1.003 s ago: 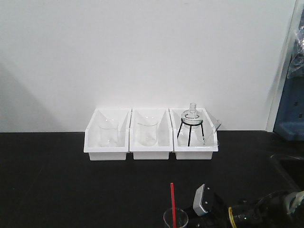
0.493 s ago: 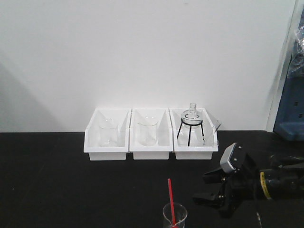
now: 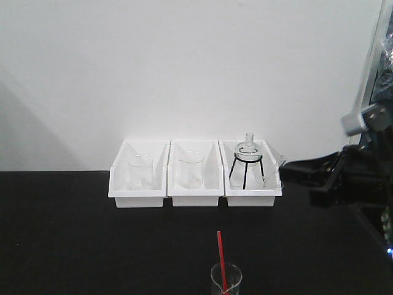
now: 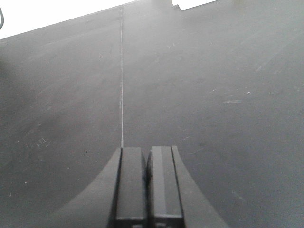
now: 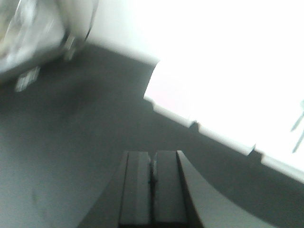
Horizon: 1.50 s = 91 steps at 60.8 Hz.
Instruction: Grab beaker from right and move to left
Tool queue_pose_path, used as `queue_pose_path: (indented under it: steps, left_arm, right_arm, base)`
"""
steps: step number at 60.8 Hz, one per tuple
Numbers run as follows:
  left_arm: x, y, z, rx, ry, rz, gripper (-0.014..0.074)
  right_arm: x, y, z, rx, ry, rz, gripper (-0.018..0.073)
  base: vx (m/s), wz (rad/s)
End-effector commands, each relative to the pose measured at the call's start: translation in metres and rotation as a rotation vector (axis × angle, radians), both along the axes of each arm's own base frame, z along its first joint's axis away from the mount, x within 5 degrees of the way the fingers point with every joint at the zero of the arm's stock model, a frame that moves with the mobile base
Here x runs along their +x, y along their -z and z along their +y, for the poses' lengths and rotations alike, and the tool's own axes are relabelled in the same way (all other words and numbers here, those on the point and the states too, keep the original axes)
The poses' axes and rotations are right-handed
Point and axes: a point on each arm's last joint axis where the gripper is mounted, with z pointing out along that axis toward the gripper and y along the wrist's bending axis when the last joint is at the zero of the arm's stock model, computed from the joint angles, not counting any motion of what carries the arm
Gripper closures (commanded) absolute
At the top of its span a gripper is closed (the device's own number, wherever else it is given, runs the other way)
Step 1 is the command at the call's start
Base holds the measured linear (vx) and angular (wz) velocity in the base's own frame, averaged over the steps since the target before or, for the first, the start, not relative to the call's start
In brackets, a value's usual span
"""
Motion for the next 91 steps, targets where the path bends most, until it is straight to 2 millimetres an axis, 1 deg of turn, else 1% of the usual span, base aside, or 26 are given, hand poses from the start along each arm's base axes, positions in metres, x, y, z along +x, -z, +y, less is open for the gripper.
queue_pose_path:
  steps: [1,9,14,19,26,42,46,50,54,57,61,64,68,71,75,78,80,85,88,91]
  left_arm:
    - [0.002,-0.001,-0.001,-0.003,0.011,-0.064,0.0603]
    - [0.002,-0.001,-0.001,-0.003,0.011,-0.064,0.0603]
    - [0.002,-0.001,-0.001,-0.003,0.011,-0.064,0.0603]
    - [0.002,-0.001,-0.001,-0.003,0.011,-0.064,0.0603]
    - [0.002,-0.001,-0.001,-0.003,0.011,-0.064,0.0603]
    - [0.002,-0.001,-0.001,-0.003,0.011,-0.064,0.0603]
    - [0.002,-0.001,-0.001,-0.003,0.011,-0.064,0.0603]
    - [0.002,-0.001,-0.001,-0.003,0.011,-0.064,0.0603]
    - [0.002,-0.001,-0.001,-0.003,0.011,-0.064,0.0603]
    - [0.002,-0.001,-0.001,-0.003,0.011,-0.064,0.0603]
    - [0.002,-0.001,-0.001,-0.003,0.011,-0.064,0.0603]
    - [0.002,-0.001,-0.001,-0.003,0.011,-0.064,0.0603]
    - [0.002,-0.001,-0.001,-0.003,0.011,-0.064,0.0603]
    - [0.002,-0.001,-0.001,-0.003,0.011,-0.064,0.0603]
    - [0.002,-0.001,-0.001,-0.003,0.011,-0.064,0.0603]
    - [0.002,-0.001,-0.001,-0.003,0.011,-0.064,0.0603]
    - [0.002,-0.001,-0.001,-0.003,0.011,-0.064,0.0603]
    - [0.002,-0.001,-0.001,-0.003,0.011,-0.064,0.0603]
    - [0.002,-0.001,-0.001,-0.003,0.011,-0.064,0.0603]
    - [0.002,-0.001,-0.001,-0.003,0.011,-0.064,0.0603]
  right_arm:
    - [-0.033,-0.049,-0.004,0.098,0.11,-0.09,0.0564]
    - [-0.072,-0.08,-0.004,0.148,0.133,-0.182,0.0564]
    - [-0.096,-0.095,-0.002,0.149,0.122,-0.251,0.0564]
    - [-0.116,-0.105,-0.001,0.151,0.117,-0.309,0.0564]
    - [-0.143,-0.117,0.0,0.152,0.111,-0.382,0.0564]
    - [-0.192,-0.134,0.002,0.149,0.107,-0.524,0.0564]
    - [-0.199,-0.14,-0.003,0.134,0.17,-0.597,0.0564]
    - [-0.201,-0.147,-0.012,0.119,0.286,-0.694,0.0564]
    - [-0.198,-0.155,-0.025,0.094,0.454,-0.806,0.0564]
    - [-0.195,-0.159,-0.041,0.071,0.634,-0.864,0.0564]
    - [-0.191,-0.156,-0.06,0.051,0.85,-0.836,0.0564]
    - [-0.186,-0.145,-0.077,0.031,1.037,-0.695,0.0564]
    - [-0.183,-0.129,-0.089,-0.034,1.166,-0.489,0.0564]
    - [-0.178,-0.116,-0.092,-0.122,1.193,-0.349,0.0564]
    - [-0.17,-0.102,-0.09,-0.234,1.138,-0.216,0.0564]
    - [-0.165,-0.094,-0.084,-0.293,1.053,-0.172,0.0564]
    - [-0.162,-0.089,-0.079,-0.29,0.986,-0.155,0.0564]
    - [-0.159,-0.077,-0.066,-0.332,0.827,-0.191,0.0564]
    - [-0.16,-0.066,-0.06,-0.311,0.763,-0.212,0.0564]
    - [-0.166,-0.057,-0.055,-0.25,0.726,-0.258,0.0564]
  base:
    - [0.0,0.0]
    - [0.0,0.0]
    - [0.0,0.0]
    - [0.0,0.0]
    - [0.0,0.0]
    - [0.0,0.0]
    - [0.0,0.0]
    - [0.0,0.0]
    - [0.0,0.0]
    - [0.0,0.0]
    - [0.0,0.0]
    - [0.0,0.0]
    - [0.0,0.0]
    - [0.0,0.0]
    - [0.0,0.0]
    - [0.0,0.0]
    - [0.0,0.0]
    - [0.0,0.0]
    - [0.0,0.0]
    - [0.0,0.0]
